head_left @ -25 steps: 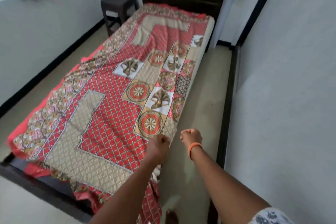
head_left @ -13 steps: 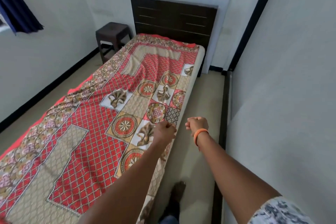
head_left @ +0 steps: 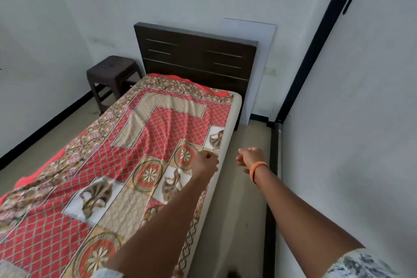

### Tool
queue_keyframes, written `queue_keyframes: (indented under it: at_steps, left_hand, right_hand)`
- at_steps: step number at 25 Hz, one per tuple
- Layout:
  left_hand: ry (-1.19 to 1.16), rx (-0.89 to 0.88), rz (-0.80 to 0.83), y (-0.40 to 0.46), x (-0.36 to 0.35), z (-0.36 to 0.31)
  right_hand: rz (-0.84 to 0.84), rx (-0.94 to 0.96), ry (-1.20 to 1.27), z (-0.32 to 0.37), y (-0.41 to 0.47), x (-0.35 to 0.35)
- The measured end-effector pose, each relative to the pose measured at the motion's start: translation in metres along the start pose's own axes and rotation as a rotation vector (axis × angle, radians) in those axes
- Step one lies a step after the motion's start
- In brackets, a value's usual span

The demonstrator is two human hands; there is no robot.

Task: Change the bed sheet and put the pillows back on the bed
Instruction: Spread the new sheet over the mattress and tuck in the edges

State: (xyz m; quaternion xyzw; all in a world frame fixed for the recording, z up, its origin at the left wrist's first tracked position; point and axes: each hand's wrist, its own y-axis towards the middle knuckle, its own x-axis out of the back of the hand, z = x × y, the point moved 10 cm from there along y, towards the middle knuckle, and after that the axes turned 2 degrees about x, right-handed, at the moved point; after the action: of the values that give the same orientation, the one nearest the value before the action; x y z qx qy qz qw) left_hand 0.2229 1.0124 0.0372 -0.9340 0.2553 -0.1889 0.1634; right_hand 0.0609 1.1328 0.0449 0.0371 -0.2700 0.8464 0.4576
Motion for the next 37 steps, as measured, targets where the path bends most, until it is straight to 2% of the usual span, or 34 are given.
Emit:
queue_keyframes:
  at_steps: [4,9,14,18,23,25,29,33,35,37]
  left_hand:
    - [0.0,0.045,-0.034,0.112,-0.049,-0.032]
    - [-0.057,0.21,-0.252,0.239,-0.067,-0.059]
    - [0.069,0.21,-0.353,0.351,-0.097,-0.114]
    - [0.033,0.265,-0.378,0.477,-0.148,-0.133]
    - [0.293,0.259,-0.237,0.652,-0.252,-0.116]
    - [0.43,0.265,-0.169,0.711,-0.291,-0.109]
    - [0.604,0.485,-0.086,0.782,-0.335,-0.065]
    - [0.773,0.611,-0.187,0.816,-0.358,-0.037]
    - [0.75,0.659,-0.255,0.822,-0.366,-0.032]
    - [0.754,0.629,-0.376,0.824,-0.368,-0.03]
  right_hand:
    - [0.029,-0.009,-0.071,0.038,0.156,0.0]
    - [0.206,-0.072,-0.236,0.096,0.339,-0.036]
    - [0.296,0.066,-0.524,0.176,0.48,-0.069]
    - [0.395,0.158,-0.768,0.199,0.609,-0.116]
    - [0.495,0.131,-0.954,0.169,0.762,-0.177]
    - [0.539,0.176,-1.039,0.157,0.816,-0.201]
    - [0.648,0.269,-1.149,0.133,0.891,-0.247]
    - [0.853,0.204,-1.123,0.095,0.939,-0.295]
    - [0.876,0.158,-1.119,0.078,0.956,-0.302]
    - [0.885,0.117,-1.051,0.072,0.97,-0.306]
